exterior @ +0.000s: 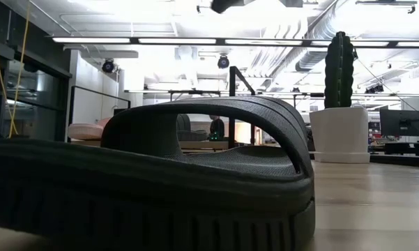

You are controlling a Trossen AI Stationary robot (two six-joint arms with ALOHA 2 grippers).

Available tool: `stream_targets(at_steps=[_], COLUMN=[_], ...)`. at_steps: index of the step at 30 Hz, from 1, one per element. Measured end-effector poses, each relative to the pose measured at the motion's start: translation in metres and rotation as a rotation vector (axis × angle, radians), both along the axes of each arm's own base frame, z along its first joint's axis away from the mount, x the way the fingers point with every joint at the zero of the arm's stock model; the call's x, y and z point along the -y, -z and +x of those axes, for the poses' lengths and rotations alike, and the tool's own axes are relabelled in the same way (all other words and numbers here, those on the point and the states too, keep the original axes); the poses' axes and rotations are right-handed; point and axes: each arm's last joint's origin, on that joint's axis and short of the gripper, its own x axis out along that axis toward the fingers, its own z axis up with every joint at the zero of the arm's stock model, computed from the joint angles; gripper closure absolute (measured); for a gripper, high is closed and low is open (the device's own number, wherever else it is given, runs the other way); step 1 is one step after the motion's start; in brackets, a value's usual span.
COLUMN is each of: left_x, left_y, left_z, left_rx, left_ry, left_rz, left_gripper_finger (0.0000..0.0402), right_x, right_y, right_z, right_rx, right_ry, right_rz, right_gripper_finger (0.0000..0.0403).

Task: Pick and place slides into the shelf
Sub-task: Put the black slide on the shelf

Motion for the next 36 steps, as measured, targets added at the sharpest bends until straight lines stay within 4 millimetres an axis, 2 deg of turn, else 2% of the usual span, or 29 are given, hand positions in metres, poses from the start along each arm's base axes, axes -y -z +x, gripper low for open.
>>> stream_targets(at_steps=[8, 18, 22, 29, 36], left_x=[0.001, 0.001, 0.001, 0.001, 0.001], left_y=[0.001, 0.001, 0.001, 0.001, 0.001], left_z=[0.001, 0.001, 0.001, 0.001, 0.001], left_rx=[0.006, 0.000, -0.002, -0.003, -0.005], left_ry=[0.002, 0.007, 0.009, 0.010, 0.012], left_rz=[0.000, -0.003, -0.006, -0.006, -0.007], left_gripper_finger=[0.0191, 0.0191, 0.0191, 0.0191, 0.0191], right_x=[0.003, 0.008, 0.018, 0.036, 0.056], right_y=[0.010, 0.022, 0.023, 0.024, 0.016], right_z=[0.000, 0.009, 0.012, 0.021, 0.026], right_rx=[-0.042, -0.107, -0.138, -0.229, -0.277], right_ry=[0.022, 0.018, 0.022, -0.069, -0.142], right_rz=[-0.045, 0.024, 0.012, 0.062, 0.139], right_gripper_finger=[0.0164, 0.0164, 0.0164, 0.0164, 0.0164])
